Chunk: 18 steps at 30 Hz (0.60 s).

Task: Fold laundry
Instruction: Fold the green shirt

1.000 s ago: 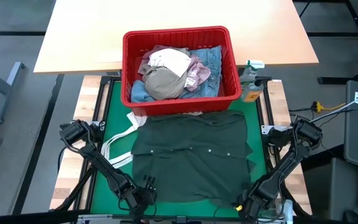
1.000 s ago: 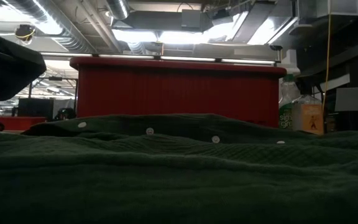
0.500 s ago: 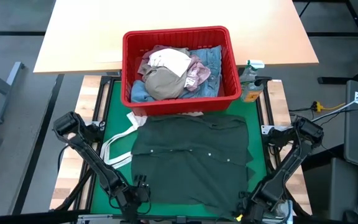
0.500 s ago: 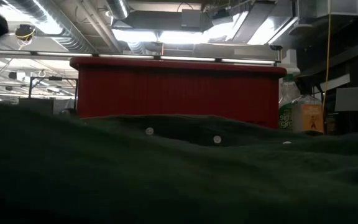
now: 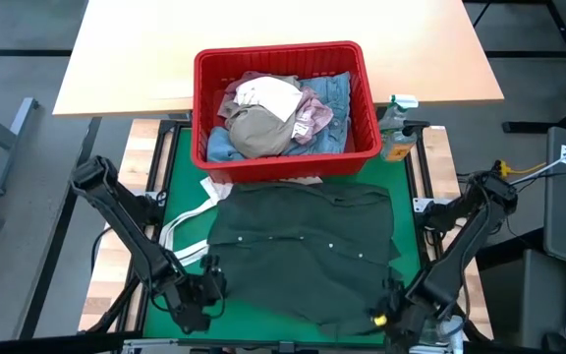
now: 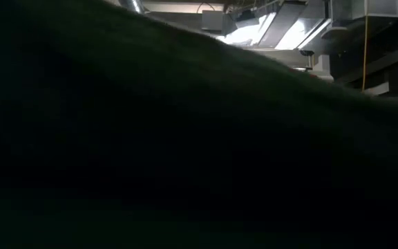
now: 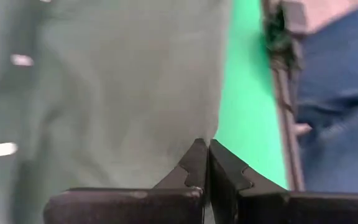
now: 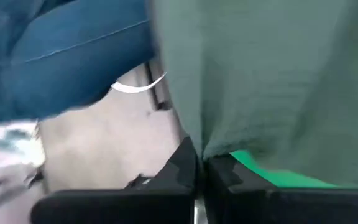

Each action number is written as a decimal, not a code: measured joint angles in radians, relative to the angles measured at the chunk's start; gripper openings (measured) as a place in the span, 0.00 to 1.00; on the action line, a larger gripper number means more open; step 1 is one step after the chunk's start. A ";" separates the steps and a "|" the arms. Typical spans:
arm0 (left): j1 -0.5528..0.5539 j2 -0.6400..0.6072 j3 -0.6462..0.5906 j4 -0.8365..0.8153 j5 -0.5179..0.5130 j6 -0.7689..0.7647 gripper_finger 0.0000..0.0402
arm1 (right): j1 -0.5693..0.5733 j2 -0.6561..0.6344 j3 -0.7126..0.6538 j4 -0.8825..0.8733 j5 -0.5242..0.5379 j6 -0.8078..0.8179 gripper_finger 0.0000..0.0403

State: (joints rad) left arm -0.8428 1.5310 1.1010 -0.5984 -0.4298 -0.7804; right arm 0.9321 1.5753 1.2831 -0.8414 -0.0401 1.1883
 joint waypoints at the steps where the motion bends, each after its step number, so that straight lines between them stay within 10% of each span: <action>1: 0.005 -0.010 0.000 -0.030 -0.018 -0.016 0.00 | -0.010 -0.014 0.000 -0.039 0.016 0.018 0.02; 18: 0.206 -0.027 0.001 -0.357 -0.153 -0.127 0.00 | -0.137 -0.056 -0.001 -0.515 0.169 0.212 0.02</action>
State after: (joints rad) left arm -0.6364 1.5043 1.1015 -0.9550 -0.5833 -0.9070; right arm 0.7948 1.5192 1.2823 -1.3567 0.1293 1.4007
